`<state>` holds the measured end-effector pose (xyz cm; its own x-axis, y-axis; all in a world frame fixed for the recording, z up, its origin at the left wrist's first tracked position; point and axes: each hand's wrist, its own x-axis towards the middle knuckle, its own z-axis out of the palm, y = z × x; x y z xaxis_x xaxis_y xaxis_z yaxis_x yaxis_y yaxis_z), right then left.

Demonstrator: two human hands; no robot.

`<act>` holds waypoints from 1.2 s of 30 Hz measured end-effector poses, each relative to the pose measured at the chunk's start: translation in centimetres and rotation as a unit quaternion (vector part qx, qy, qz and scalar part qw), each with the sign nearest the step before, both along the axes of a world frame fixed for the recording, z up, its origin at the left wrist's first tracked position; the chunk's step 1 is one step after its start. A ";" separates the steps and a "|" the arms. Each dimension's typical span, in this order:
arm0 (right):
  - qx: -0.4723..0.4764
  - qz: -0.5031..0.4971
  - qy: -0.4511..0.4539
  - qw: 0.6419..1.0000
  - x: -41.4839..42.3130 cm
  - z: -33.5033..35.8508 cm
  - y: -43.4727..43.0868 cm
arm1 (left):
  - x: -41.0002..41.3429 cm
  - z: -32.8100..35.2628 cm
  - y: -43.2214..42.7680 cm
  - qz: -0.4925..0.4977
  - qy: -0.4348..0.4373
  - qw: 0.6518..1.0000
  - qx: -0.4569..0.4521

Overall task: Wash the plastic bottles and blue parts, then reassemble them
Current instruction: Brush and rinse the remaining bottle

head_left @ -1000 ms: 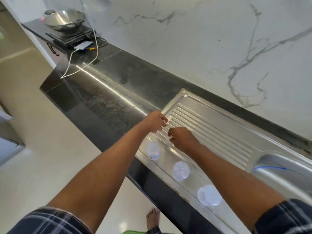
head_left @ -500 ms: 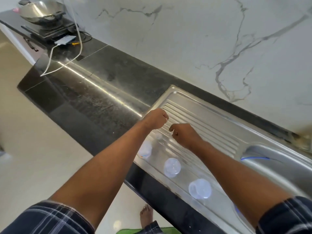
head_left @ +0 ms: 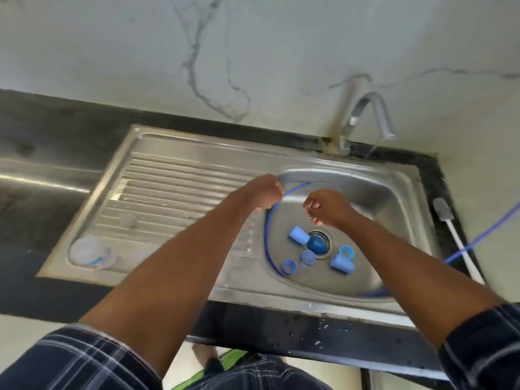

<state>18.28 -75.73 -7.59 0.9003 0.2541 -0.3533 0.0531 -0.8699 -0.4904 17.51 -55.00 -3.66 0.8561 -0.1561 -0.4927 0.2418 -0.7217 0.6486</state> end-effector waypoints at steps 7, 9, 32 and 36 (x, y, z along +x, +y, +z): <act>-0.078 -0.006 0.055 0.995 -1.8 -6.8 -12.0 | 0.0 -5.6 -9.6 -0.046 0.048 0.997 0.028; -0.102 0.022 0.082 0.991 -1.9 -8.9 -12.2 | -0.3 -6.7 -10.2 -0.043 0.048 0.997 0.042; -0.095 0.106 0.087 0.986 -2.9 -17.2 -6.4 | -1.9 -12.2 -8.4 0.079 0.082 0.993 0.014; 0.031 -0.044 0.078 0.995 -3.1 -15.8 -7.9 | -1.4 -11.9 -9.1 0.074 0.090 0.993 0.010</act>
